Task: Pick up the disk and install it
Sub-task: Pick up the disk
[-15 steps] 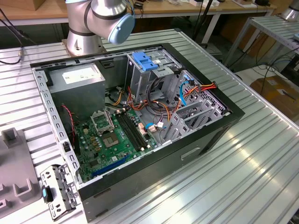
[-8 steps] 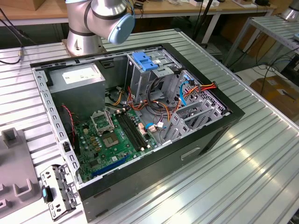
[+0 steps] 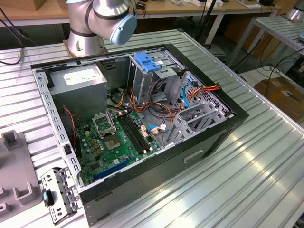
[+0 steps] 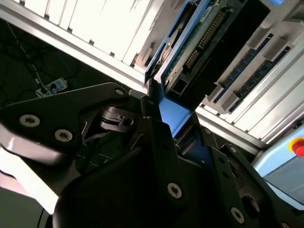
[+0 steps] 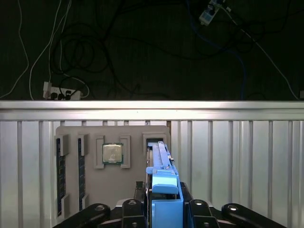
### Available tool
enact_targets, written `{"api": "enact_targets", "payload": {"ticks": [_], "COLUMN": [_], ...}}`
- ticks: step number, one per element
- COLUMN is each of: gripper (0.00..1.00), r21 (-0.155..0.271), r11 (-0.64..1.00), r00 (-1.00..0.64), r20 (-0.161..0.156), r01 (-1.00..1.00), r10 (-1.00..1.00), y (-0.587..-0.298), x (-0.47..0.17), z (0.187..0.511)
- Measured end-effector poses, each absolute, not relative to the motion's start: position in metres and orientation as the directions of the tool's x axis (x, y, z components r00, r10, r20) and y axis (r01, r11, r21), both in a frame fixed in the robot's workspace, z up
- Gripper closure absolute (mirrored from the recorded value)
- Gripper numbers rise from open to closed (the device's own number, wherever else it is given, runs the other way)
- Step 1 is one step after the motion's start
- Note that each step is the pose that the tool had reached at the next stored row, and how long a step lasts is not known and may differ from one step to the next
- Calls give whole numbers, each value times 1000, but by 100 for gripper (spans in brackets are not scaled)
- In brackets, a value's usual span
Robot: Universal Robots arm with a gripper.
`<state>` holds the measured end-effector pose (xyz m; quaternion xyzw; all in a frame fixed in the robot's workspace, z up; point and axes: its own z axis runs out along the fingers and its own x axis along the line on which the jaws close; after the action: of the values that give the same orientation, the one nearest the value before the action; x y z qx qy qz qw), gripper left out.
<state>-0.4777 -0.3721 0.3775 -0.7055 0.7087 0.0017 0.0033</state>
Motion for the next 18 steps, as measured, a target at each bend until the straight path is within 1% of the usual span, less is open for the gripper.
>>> {"api": "enact_targets", "payload": {"ticks": [18], "gripper": [63], "r21": [-2], "r11": [4], "r00": [-4], "r20": [-7], "r01": [-1000], "r10": [-1000], "y": [-372], "x": [-478], "z": [402]}}
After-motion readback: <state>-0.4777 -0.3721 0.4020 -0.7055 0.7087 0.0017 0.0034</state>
